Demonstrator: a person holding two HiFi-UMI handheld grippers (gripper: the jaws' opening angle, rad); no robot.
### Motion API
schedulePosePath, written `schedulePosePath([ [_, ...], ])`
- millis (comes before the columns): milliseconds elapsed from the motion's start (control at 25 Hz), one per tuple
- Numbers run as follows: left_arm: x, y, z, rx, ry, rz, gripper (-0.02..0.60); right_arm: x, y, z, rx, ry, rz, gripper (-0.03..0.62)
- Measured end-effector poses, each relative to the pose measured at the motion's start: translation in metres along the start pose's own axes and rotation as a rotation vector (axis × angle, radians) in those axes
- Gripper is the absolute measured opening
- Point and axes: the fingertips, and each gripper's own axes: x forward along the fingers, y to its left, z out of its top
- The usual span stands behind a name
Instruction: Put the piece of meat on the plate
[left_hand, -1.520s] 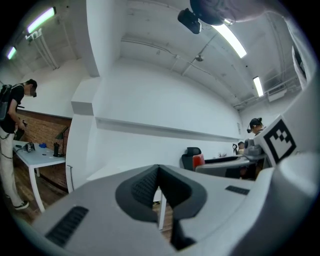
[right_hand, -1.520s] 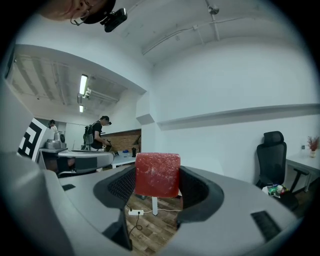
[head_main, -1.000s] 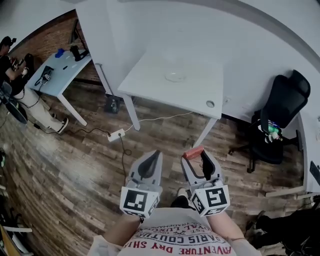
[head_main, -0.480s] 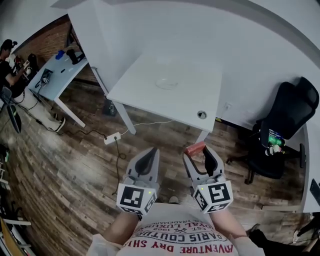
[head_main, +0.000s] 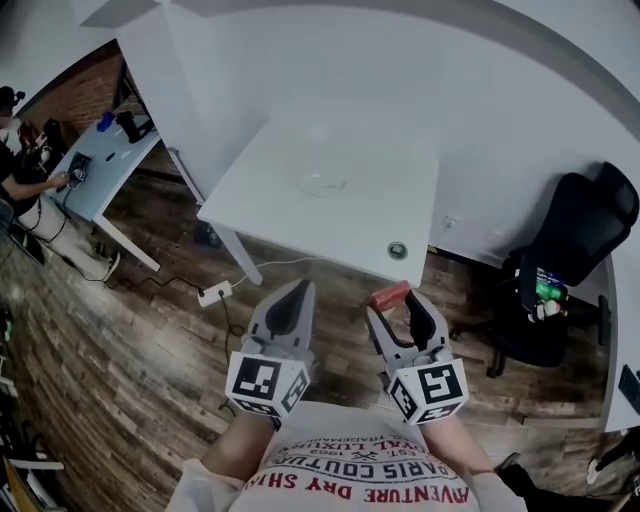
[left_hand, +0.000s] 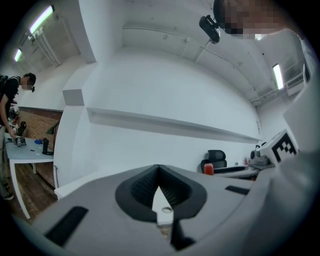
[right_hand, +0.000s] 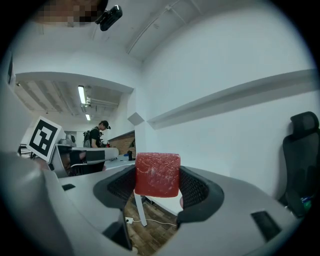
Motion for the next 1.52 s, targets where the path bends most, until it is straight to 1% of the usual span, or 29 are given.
schedulePosePath([
  [120,0.028,0.025,-0.007,-0.009,0.019,-0.025,0.005,0.033,-0.010,-0.004,0.010,0.015,-0.039,0.276],
  [240,0.060,0.051,-0.013,-0.036,0.047,-0.072,0.005,0.066,-0.023,-0.003,0.025,0.034,-0.102,0.276],
  [400,0.100,0.106,-0.010,-0.037,0.061,-0.110,0.005,0.129,-0.024,0.008,0.020,0.031,-0.153,0.276],
  [600,0.140,0.176,-0.004,-0.010,0.070,-0.155,0.005,0.205,-0.014,0.019,0.026,0.044,-0.214,0.276],
  [800,0.171,0.250,-0.014,0.000,0.105,-0.173,0.005,0.278,-0.006,0.005,0.058,0.079,-0.271,0.276],
  [960,0.196,0.291,-0.018,-0.027,0.121,-0.185,0.005,0.321,-0.007,-0.007,0.087,0.122,-0.308,0.276],
  [1160,0.231,0.312,-0.038,-0.038,0.164,-0.198,0.005,0.358,-0.023,-0.024,0.119,0.173,-0.335,0.276],
  [1320,0.260,0.316,-0.051,-0.086,0.195,-0.216,0.005,0.382,-0.049,-0.033,0.131,0.203,-0.348,0.276],
  [1520,0.300,0.319,-0.068,-0.093,0.243,-0.218,0.005,0.409,-0.081,-0.048,0.155,0.256,-0.349,0.276],
])
